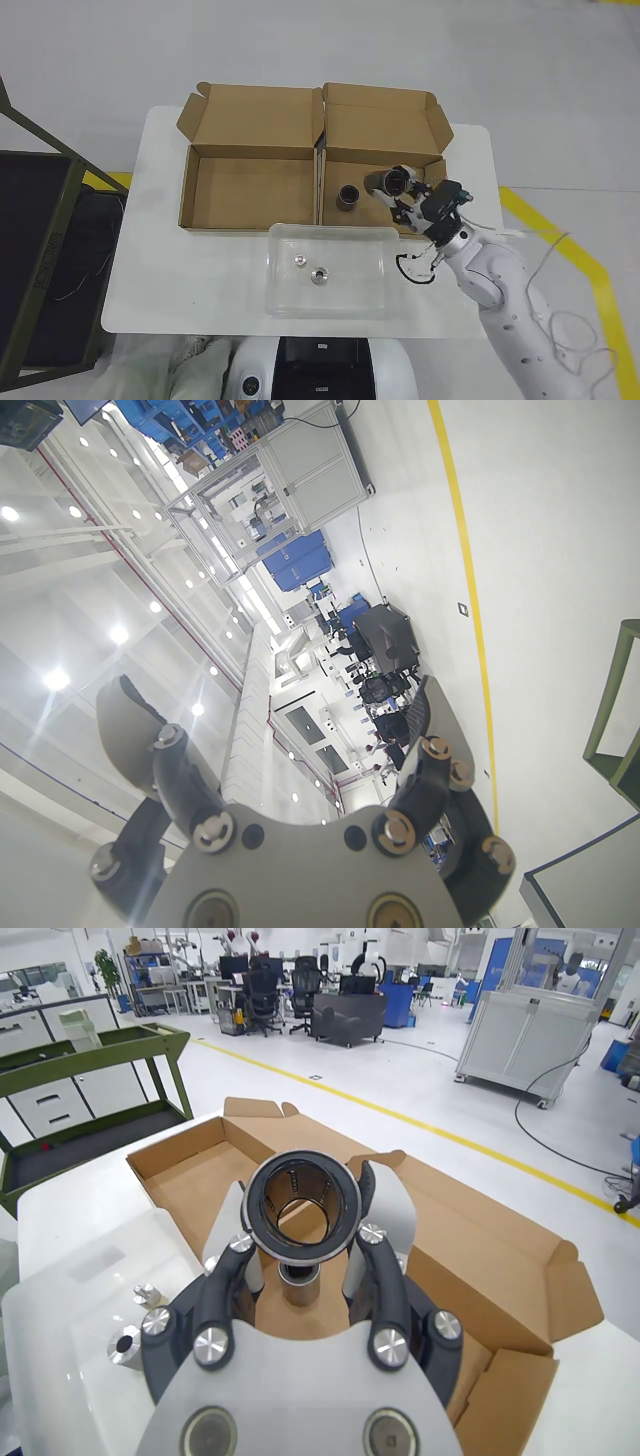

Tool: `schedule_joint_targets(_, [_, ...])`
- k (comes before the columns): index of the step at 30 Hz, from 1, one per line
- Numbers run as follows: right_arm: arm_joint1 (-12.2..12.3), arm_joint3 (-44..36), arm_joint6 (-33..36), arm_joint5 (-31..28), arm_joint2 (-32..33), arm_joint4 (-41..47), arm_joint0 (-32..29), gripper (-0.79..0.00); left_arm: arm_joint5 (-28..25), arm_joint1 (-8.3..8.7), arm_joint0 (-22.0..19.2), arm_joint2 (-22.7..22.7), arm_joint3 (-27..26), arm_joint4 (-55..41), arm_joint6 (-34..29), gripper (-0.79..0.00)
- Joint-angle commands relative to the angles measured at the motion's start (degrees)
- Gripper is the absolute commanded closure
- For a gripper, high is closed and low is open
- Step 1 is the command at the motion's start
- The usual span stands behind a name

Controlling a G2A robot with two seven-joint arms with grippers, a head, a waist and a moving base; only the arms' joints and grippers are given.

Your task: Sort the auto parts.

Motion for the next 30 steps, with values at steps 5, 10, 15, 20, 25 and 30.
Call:
schedule_joint_targets(5, [-0.2,5.9,4.6,0.9,-1.1,-0.4,1.9,0.0,0.0,0.0,0.0,0.0,0.0,0.0,0.0,-0.785])
schedule_joint_targets(10, [-0.4,10.7,5.8,0.6,-2.5,-0.7,4.1,0.0,0.0,0.0,0.0,0.0,0.0,0.0,0.0,-0.785])
schedule_joint_targets(15, [-0.8,14.2,6.1,0.5,-3.9,-1.1,6.3,0.0,0.0,0.0,0.0,0.0,0.0,0.0,0.0,-0.785])
schedule_joint_targets(20, [-1.1,16.5,7.9,0.0,-5.4,-1.0,8.7,0.0,0.0,0.0,0.0,0.0,0.0,0.0,0.0,-0.785])
schedule_joint_targets(25, [-1.5,18.6,10.5,-0.4,-6.9,-0.4,11.1,0.0,0.0,0.0,0.0,0.0,0.0,0.0,0.0,-0.785])
schedule_joint_targets(30, [-1.9,20.5,12.9,-1.0,-8.0,0.1,13.2,0.0,0.0,0.0,0.0,0.0,0.0,0.0,0.0,-0.785])
